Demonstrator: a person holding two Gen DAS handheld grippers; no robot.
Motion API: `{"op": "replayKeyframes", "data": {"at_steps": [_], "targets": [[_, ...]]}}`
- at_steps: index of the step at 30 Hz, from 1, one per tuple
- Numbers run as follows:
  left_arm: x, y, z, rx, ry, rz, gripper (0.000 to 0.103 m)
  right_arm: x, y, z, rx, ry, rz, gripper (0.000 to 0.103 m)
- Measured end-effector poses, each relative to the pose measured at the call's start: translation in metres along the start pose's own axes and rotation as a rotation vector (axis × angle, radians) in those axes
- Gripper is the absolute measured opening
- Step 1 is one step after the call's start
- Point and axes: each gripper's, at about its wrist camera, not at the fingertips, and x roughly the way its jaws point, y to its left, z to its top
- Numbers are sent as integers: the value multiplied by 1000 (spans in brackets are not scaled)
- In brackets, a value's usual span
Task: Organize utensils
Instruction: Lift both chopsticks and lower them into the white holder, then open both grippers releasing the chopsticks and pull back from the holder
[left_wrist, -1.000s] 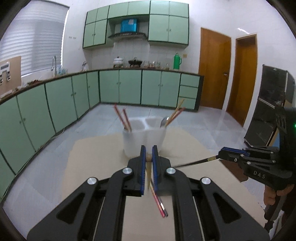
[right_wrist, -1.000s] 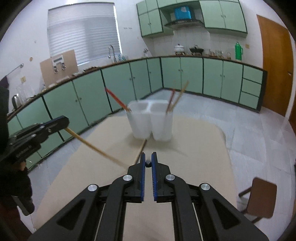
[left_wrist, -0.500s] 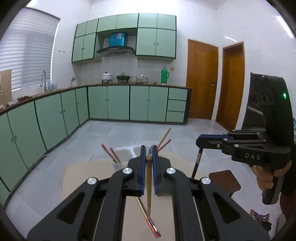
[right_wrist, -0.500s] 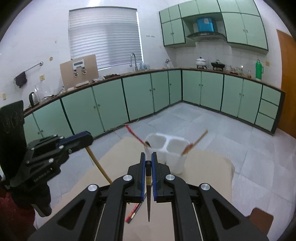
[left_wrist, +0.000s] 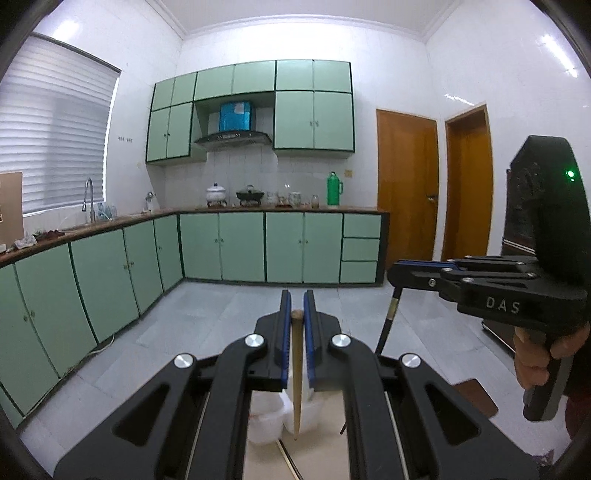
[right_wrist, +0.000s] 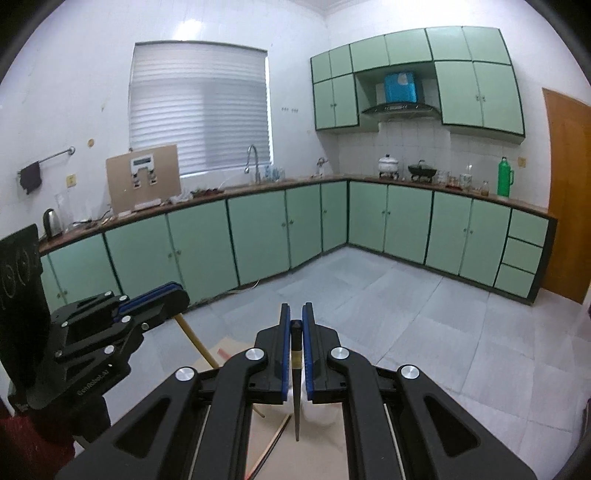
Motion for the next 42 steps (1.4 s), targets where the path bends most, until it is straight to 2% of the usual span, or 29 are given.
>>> {"op": "replayKeyframes", "data": {"at_steps": [5,10,16,26,29,31,35,37,38,40,42], "targets": [[27,5,13,14,-31,31,6,18,-12,15,15,-35,-19,6],[56,7,10,32,-40,49,6,45,-18,20,8,-54,-61,6],[86,17,-13,14,14,52,6,84,-31,4,38,-25,-67,6],[121,42,-49,-14,145,63,7,119,-44,-25,43,79,-66,7],[119,46,-52,-17,161,66,10,117,-44,-30,36,84,-81,15],[112,47,-50,-14,153,70,14,111,-44,-31,40,78,-91,25],[90,50,-44,-17,121,85,34,93,-48,-34,46,60,-117,45],[76,48,-42,-12,111,98,38,77,-48,-40,50,48,-131,57],[69,47,-42,-12,106,100,41,73,-47,-42,52,43,-133,59],[50,44,-47,-14,93,104,49,55,-44,-53,58,33,-138,72],[34,38,-53,-15,88,114,55,45,-41,-62,60,26,-145,77]]}}
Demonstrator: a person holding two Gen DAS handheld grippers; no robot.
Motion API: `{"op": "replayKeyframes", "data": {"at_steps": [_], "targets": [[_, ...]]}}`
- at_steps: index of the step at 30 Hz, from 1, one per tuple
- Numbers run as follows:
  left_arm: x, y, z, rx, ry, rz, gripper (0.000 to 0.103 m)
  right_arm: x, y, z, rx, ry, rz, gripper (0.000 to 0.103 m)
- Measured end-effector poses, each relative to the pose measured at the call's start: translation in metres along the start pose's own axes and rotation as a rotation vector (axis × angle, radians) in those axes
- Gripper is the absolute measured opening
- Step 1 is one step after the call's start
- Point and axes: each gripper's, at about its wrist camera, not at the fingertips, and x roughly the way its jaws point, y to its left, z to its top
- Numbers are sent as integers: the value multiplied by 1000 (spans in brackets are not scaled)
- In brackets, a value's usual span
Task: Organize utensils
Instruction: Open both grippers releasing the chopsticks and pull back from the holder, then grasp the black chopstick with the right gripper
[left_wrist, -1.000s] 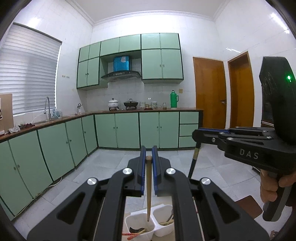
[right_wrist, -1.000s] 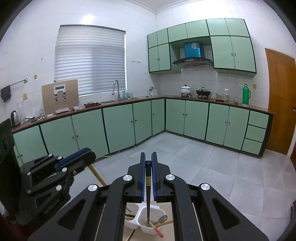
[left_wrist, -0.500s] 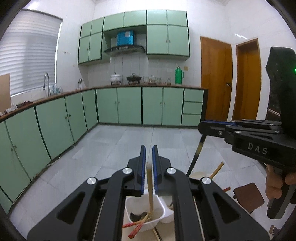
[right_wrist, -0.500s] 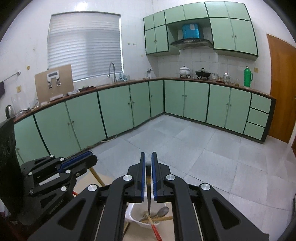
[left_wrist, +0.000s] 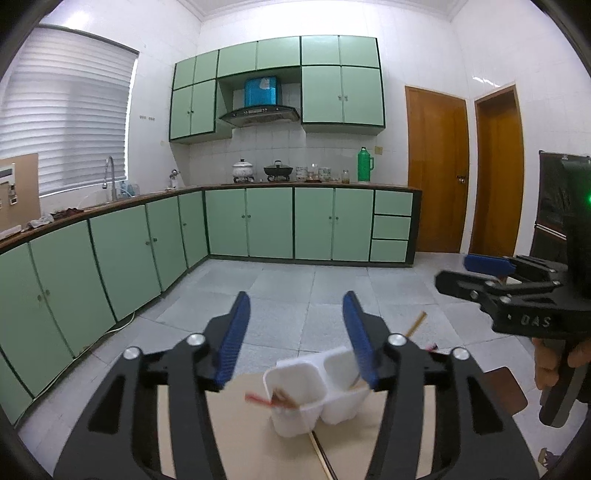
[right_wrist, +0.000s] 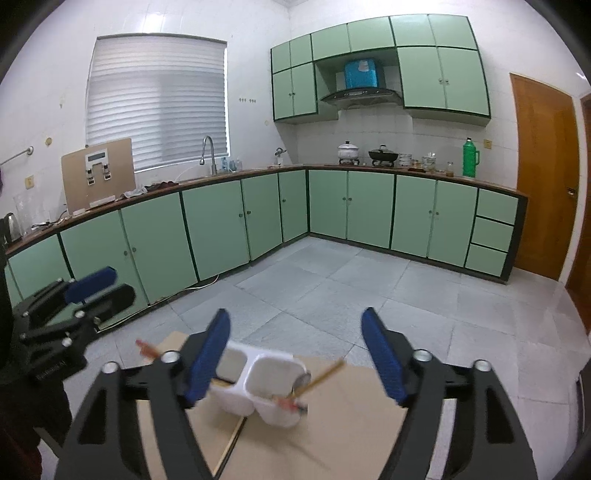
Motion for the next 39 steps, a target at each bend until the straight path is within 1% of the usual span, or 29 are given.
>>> {"op": "replayKeyframes", "data": {"at_steps": [2,4,5,9,10,12,14,17,21,27,32,35,39], "targets": [[-13,-3,-10,-9,4,-5,57,-14,3,-15,-1,-5,1,80],[-27,-7,-27,-24,28,-15,59,-26,7,-30,5,-2,0,83],[-31,-8,-33,-29,39,-17,62,-31,8,-39,15,0,3,84],[-47,-13,-75,-53,124,-26,68,-46,15,-73,65,30,28,92],[-50,-14,-86,-60,148,-30,69,-49,17,-86,75,43,25,94],[-56,-14,-106,-69,189,-28,73,-51,21,-100,81,59,15,97],[-60,-14,-123,-67,224,-23,75,-53,25,-118,85,83,1,97],[-61,-8,-152,-84,299,-17,75,-51,32,-139,87,127,-1,97],[-62,2,-181,-99,352,9,75,-44,39,-170,105,191,-6,97],[-60,17,-214,-104,433,43,75,-25,50,-212,136,292,-13,97],[-63,27,-230,-99,480,69,75,-13,64,-235,144,349,-19,96],[-64,29,-232,-92,490,83,75,-8,75,-242,137,368,-25,92],[-64,31,-234,-100,498,83,75,-1,92,-250,97,415,-18,79]]}}
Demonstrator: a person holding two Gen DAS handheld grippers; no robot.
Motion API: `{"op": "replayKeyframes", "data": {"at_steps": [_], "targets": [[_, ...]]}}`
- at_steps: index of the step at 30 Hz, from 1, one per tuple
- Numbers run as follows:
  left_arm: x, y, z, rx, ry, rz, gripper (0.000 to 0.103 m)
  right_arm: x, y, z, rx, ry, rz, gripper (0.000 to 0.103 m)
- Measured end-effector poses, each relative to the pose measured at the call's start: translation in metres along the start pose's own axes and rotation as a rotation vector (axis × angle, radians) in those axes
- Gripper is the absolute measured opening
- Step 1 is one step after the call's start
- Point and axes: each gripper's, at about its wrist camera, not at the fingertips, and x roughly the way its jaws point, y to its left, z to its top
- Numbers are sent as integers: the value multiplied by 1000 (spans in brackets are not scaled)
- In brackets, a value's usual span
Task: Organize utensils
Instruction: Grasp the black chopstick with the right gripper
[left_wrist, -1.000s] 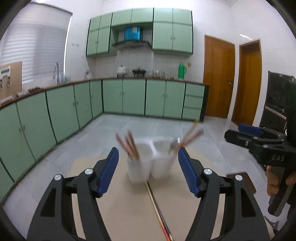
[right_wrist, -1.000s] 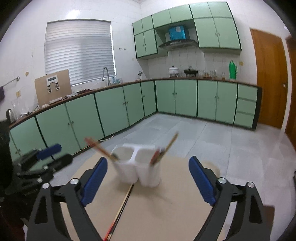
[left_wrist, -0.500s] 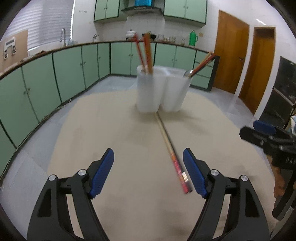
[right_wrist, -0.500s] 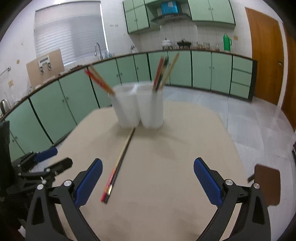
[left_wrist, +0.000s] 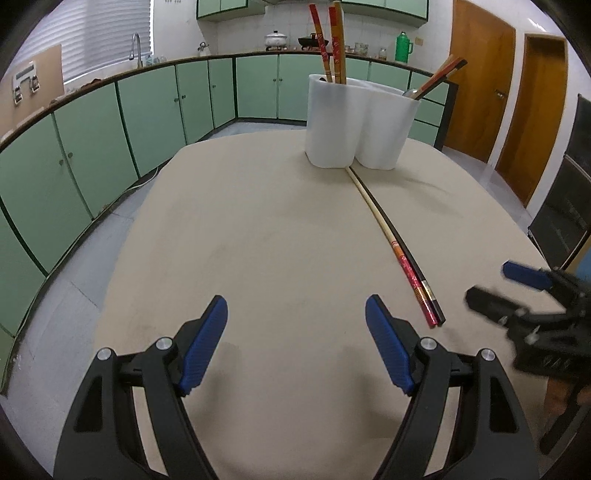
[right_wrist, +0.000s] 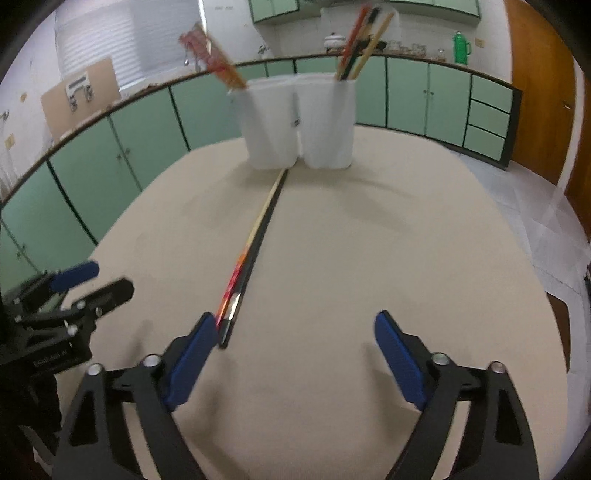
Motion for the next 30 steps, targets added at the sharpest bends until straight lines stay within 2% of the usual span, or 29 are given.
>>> {"op": "replayKeyframes", "data": {"at_steps": [4,6,9,15,18,25,28,30], "targets": [[1,-1,0,-4,1,-6,75,10,12,-4,-38,46,-5,71],[1,-2,0,-5,0,-8,76,13,16,-4,-46,58,-3,70],[3,-2,0,-9,1,-11,76,14,20,-3,-64,65,-20,70],[4,-2,-1,-13,0,-12,77,8,11,-4,-51,60,-82,61],[5,-2,-1,-15,0,-12,77,4,7,-4,-21,39,-38,58],[6,-3,-2,-21,1,-10,77,10,18,-4,-51,51,-3,28],[7,-4,-3,-34,-3,-7,77,10,16,-5,-42,52,16,7],[8,-6,-4,-43,-6,-8,77,9,15,-5,-35,50,29,7]]}}
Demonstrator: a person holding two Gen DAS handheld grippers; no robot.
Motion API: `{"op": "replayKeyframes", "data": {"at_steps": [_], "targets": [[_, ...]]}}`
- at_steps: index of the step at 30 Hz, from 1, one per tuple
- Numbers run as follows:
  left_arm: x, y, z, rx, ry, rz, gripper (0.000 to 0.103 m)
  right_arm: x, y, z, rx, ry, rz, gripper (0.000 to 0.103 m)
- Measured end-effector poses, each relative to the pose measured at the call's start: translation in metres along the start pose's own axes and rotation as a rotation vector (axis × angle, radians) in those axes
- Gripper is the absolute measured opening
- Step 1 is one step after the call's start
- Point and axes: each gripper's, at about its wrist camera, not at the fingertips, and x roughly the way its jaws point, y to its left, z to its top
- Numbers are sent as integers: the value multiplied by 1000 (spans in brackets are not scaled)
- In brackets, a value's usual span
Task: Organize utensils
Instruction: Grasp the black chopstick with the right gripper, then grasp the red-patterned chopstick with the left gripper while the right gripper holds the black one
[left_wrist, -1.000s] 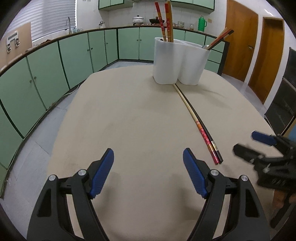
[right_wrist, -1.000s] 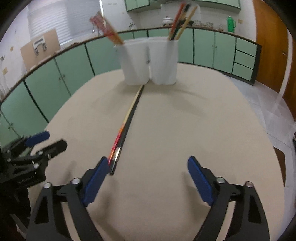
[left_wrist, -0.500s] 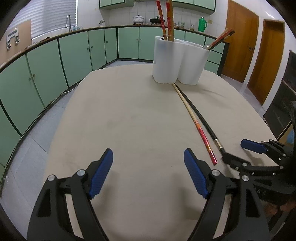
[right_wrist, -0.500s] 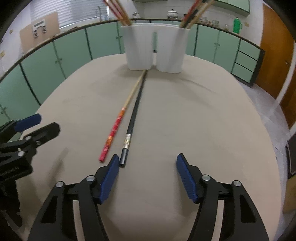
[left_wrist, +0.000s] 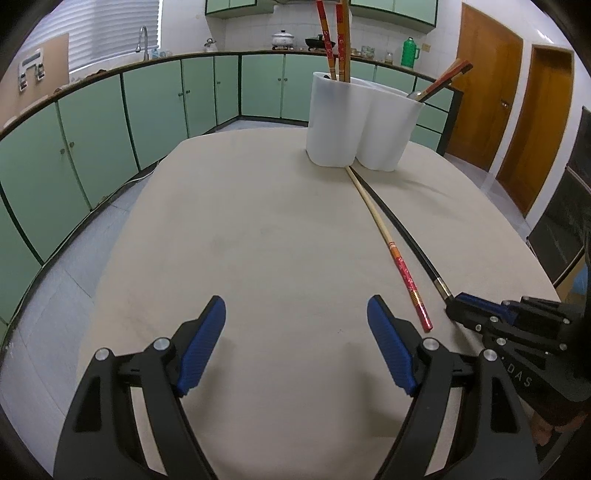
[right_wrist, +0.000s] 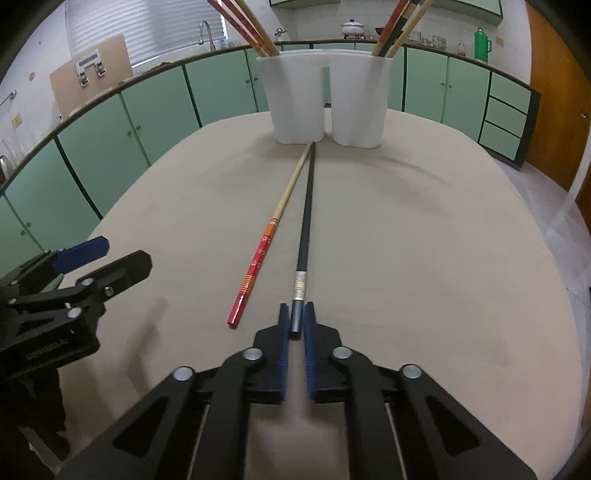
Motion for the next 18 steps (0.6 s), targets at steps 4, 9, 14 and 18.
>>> {"op": "replayKeyframes", "data": {"at_steps": [4,9,14,18], "targets": [[2,-13,-3,6,-3,-12,77,-3,-5,-2,18,-7,11,7],[4,-36,-3,27,-7,-44,76,-15,-25,-4,41,-31,-34,6],[14,-56,-3,27,26,-66,70,-27,-44,-7,54,-56,-78,6],[21,-66,-3,30,47,-68,63,-29,-54,-6,74,-69,-83,6]]}}
